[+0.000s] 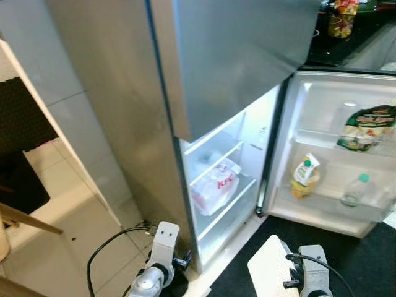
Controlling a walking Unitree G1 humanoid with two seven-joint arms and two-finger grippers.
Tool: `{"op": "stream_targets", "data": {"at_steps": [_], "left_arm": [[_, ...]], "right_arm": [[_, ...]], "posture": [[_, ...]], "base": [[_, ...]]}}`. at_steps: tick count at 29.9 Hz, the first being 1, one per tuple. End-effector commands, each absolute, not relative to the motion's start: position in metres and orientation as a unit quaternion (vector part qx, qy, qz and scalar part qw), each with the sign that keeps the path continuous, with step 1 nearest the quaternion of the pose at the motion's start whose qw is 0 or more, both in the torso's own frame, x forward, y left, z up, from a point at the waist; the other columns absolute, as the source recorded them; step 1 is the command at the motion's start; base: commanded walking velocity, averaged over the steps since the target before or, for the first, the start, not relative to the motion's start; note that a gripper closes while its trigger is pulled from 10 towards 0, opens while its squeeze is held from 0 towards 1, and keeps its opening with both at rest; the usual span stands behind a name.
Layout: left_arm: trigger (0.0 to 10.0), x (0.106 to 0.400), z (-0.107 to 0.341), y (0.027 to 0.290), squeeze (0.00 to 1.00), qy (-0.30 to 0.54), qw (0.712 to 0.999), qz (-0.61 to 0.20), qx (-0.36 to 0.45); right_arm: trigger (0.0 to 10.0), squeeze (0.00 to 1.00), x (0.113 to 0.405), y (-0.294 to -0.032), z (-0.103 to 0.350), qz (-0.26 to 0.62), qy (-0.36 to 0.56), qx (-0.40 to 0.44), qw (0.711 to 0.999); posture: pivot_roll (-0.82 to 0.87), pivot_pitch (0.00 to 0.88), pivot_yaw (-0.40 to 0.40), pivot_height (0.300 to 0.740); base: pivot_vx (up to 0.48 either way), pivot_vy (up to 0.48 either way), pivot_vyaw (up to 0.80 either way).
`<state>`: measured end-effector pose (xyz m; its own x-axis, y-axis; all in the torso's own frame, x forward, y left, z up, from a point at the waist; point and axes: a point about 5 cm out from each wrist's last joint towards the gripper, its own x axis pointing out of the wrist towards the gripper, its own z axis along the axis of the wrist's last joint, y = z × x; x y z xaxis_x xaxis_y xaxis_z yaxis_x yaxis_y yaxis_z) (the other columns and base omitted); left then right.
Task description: Restocking fridge
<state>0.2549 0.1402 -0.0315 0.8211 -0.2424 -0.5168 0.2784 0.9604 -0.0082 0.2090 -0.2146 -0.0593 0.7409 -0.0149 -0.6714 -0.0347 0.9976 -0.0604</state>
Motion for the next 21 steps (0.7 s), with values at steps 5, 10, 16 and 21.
{"op": "stream_targets", "data": {"at_steps": [5,10,16,21], "left_arm": [[10.0,0.2531,-0.0332,0.1395,0.00,0.271,0.953,-0.134,0.021],[10.0,0.2531,-0.0332,0.1395,0.00,0.272,0.953,-0.133,0.018],[10.0,0.2533,-0.0330,0.1400,0.00,0.271,0.953,-0.131,0.016],[10.0,0.2548,-0.0318,0.1423,0.00,0.267,0.956,-0.119,0.009]], "right_arm": [[10.0,0.00,0.2100,-0.2150,-0.0583,-0.001,0.355,-0.025,0.934],[10.0,0.00,0.2098,-0.2152,-0.0584,-0.001,0.355,-0.025,0.934],[10.0,0.00,0.2099,-0.2148,-0.0584,-0.001,0.355,-0.024,0.935],[10.0,0.00,0.2109,-0.2143,-0.0579,0.000,0.354,-0.024,0.935]], "posture": [[-0.08,0.023,0.035,0.740],[-0.08,0.023,0.035,0.740],[-0.08,0.023,0.035,0.740],[-0.08,0.023,0.035,0.740]], "base": [[0.000,-0.480,0.00],[0.000,-0.480,0.00],[0.000,-0.480,0.00],[0.000,-0.226,0.00]]}}
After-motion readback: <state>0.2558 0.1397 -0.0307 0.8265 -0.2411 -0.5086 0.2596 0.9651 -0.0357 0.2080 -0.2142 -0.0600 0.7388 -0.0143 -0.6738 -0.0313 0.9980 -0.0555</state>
